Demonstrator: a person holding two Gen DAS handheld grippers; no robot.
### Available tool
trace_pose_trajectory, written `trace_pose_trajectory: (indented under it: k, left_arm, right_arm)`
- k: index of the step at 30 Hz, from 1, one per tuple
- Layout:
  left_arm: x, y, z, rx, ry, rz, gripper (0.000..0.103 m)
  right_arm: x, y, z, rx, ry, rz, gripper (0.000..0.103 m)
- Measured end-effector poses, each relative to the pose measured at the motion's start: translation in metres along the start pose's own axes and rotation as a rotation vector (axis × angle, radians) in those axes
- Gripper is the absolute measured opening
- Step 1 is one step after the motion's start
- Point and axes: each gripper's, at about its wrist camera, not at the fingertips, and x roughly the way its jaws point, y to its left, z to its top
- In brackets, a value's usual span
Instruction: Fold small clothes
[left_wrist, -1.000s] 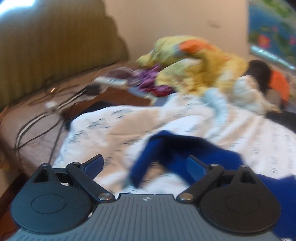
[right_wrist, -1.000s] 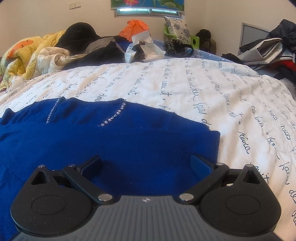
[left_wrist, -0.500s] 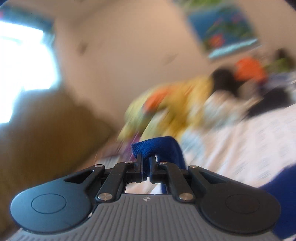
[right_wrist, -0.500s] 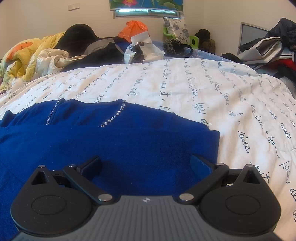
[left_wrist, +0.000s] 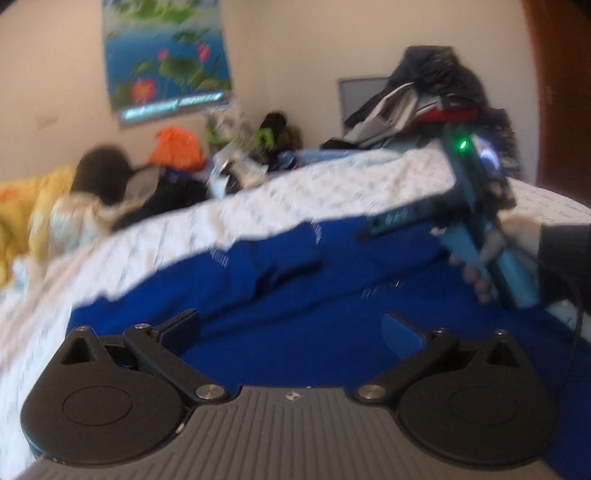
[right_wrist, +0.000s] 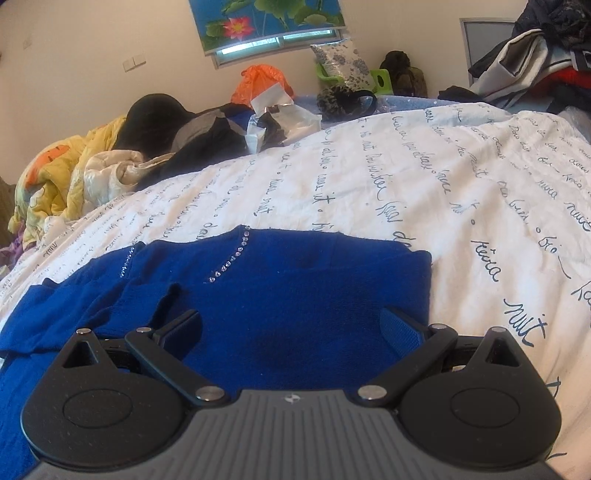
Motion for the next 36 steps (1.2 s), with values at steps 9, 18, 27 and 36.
trace_pose_trajectory:
  k: [9,18,27,36]
  left_arm:
    - [0.009,0.062,-0.039,-0.288,0.184,0.086,0.103]
    - [0.001,0.072,-0.041,-0.332,0.169,0.103,0.103]
    - [0.009,0.074,-0.038,-0.363,0.154,0.092,0.103]
    - [0.014,0.068,-0.034,-0.329,0.173,0.109,0.103]
  right_arm:
    - [0.027,0.045,0.036,0.333,0.315,0.364,0.103]
    - [0.062,0.089,0.044,0.165,0.375,0.19,0.028]
    - [-0.024,0.032,0.078,0.188,0.178,0.305,0.003]
    - [-0.001,-0.041,0.04,0.521,0.262,0.359,0.015]
